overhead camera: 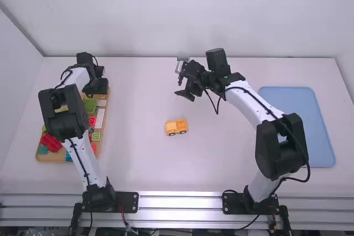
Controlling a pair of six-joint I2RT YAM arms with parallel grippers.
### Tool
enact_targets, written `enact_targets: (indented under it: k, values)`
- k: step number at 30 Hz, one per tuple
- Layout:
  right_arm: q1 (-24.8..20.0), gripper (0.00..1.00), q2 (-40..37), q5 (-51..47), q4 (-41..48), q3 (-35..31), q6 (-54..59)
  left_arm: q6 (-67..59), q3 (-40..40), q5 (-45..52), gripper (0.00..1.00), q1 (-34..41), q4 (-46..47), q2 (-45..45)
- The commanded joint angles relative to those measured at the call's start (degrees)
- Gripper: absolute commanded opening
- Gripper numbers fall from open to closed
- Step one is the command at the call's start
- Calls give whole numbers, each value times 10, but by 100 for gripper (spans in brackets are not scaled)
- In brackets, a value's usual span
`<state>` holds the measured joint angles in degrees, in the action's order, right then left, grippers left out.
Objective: Assemble lego blocks to make yellow taxi
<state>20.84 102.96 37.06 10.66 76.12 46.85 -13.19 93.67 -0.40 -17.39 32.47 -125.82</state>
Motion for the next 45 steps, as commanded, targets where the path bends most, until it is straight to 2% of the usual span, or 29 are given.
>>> enact_targets:
  k: [1,22,27,35,41,45]
  values:
    - [-2,99,7,3,1,0,3,-8,-4,-7,54,-3,3,5]
    - [-2,99,7,6,1,0,9,-28,-52,16,42,-27,-54,2]
    - [-2,99,7,6,5,0,9,-42,-52,38,29,-21,-52,1]
    - [-2,99,7,6,2,0,9,6,-47,14,17,-21,-33,8]
    - [-5,99,7,6,-2,0,8,11,-49,54,15,-3,-16,95]
    - [-11,99,7,19,-8,-1,-48,-15,-110,90,12,29,-55,210]
